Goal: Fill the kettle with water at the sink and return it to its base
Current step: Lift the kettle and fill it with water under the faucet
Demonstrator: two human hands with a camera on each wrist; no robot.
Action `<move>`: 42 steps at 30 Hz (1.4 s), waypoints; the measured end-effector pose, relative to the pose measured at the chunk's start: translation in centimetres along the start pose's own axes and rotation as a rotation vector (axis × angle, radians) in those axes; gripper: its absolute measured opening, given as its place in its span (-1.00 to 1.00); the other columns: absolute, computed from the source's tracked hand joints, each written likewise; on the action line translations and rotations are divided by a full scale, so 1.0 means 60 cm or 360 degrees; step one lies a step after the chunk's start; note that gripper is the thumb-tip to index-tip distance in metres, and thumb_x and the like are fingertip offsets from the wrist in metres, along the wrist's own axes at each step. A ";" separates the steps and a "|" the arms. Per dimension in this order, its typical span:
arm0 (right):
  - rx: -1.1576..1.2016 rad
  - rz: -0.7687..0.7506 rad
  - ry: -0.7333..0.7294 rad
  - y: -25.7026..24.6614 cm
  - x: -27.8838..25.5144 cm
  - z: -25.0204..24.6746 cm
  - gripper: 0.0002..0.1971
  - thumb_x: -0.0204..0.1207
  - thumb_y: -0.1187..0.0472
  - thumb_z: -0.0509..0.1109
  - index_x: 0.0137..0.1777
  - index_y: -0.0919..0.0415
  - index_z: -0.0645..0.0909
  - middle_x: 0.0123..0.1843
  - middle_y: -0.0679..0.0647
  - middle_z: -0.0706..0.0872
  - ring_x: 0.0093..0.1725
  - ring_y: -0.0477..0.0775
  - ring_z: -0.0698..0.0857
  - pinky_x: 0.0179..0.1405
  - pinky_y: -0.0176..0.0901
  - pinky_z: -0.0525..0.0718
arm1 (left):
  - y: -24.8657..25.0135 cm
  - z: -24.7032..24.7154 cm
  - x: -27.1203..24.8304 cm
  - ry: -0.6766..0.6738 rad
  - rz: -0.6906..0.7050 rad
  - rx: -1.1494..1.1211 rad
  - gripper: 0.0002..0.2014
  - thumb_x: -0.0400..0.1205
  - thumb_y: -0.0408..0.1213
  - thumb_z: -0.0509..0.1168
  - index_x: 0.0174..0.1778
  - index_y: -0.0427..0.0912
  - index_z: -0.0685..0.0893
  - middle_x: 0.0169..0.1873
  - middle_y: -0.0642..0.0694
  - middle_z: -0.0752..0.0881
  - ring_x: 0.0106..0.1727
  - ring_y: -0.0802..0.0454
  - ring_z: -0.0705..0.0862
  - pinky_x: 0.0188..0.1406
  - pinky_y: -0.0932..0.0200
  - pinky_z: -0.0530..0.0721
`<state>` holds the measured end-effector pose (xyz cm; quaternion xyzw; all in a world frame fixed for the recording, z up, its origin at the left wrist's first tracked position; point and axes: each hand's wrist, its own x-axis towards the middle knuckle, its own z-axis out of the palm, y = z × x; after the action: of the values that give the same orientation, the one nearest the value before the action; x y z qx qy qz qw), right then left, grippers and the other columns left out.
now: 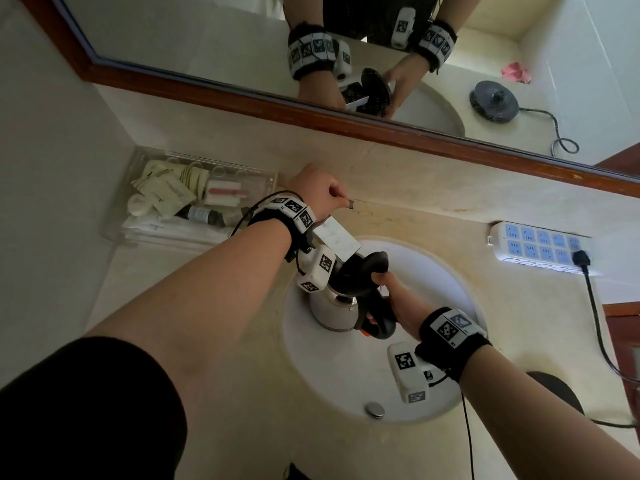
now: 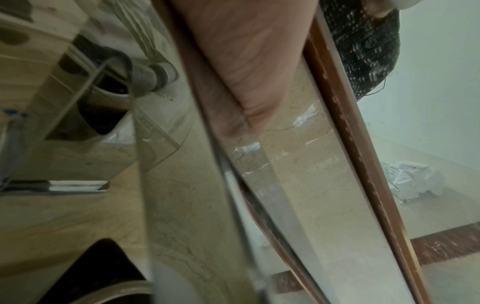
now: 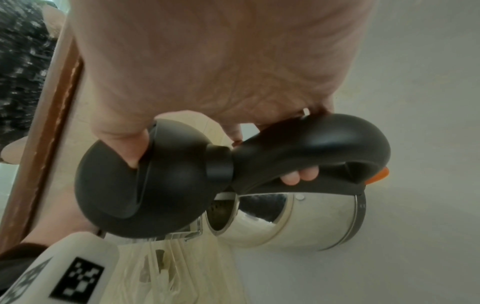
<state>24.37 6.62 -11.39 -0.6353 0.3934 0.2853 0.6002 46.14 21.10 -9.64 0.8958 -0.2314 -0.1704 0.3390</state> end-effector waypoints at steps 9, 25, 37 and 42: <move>-0.0054 0.0010 0.0003 -0.003 -0.001 0.001 -0.43 0.53 -0.29 0.19 0.13 0.24 0.60 -0.28 0.23 0.70 -0.30 0.20 0.73 -0.21 -0.05 0.72 | 0.004 -0.006 -0.004 0.0000 0.0020 0.0018 -0.85 0.53 -0.08 0.50 -0.11 -0.02 0.91 -0.39 0.19 0.72 -0.45 0.35 0.61 -0.16 0.21 0.76; -0.0016 0.0004 0.0014 -0.001 -0.003 0.001 -0.41 0.59 -0.24 0.18 0.28 0.28 0.58 -0.27 0.23 0.69 -0.33 0.18 0.72 -0.24 -0.10 0.71 | 0.002 -0.004 -0.002 0.0004 -0.0006 0.0036 -0.84 0.50 -0.01 0.51 -0.11 0.03 0.90 -0.31 0.19 0.74 -0.39 0.30 0.66 -0.13 0.22 0.76; 0.0014 0.0021 0.0075 -0.001 0.001 0.000 -0.40 0.57 -0.25 0.22 0.29 0.29 0.61 -0.26 0.21 0.75 -0.27 0.20 0.75 -0.17 -0.05 0.70 | 0.008 -0.009 -0.009 -0.0019 0.0034 0.0071 -0.85 0.54 -0.03 0.49 -0.07 0.05 0.89 -0.31 0.22 0.62 -0.20 0.16 0.70 -0.11 0.26 0.65; 0.0001 0.0029 0.0043 0.000 0.000 -0.001 -0.37 0.54 -0.28 0.22 0.22 0.33 0.62 -0.29 0.20 0.73 -0.27 0.20 0.75 -0.21 -0.07 0.70 | 0.007 -0.006 -0.008 -0.0020 0.0031 0.0060 -0.86 0.53 -0.05 0.51 -0.10 0.03 0.90 -0.38 0.26 0.67 -0.24 0.16 0.74 -0.11 0.19 0.76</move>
<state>24.37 6.54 -11.35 -0.6354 0.4073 0.2820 0.5924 45.79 21.25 -9.03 0.8987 -0.2455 -0.1683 0.3222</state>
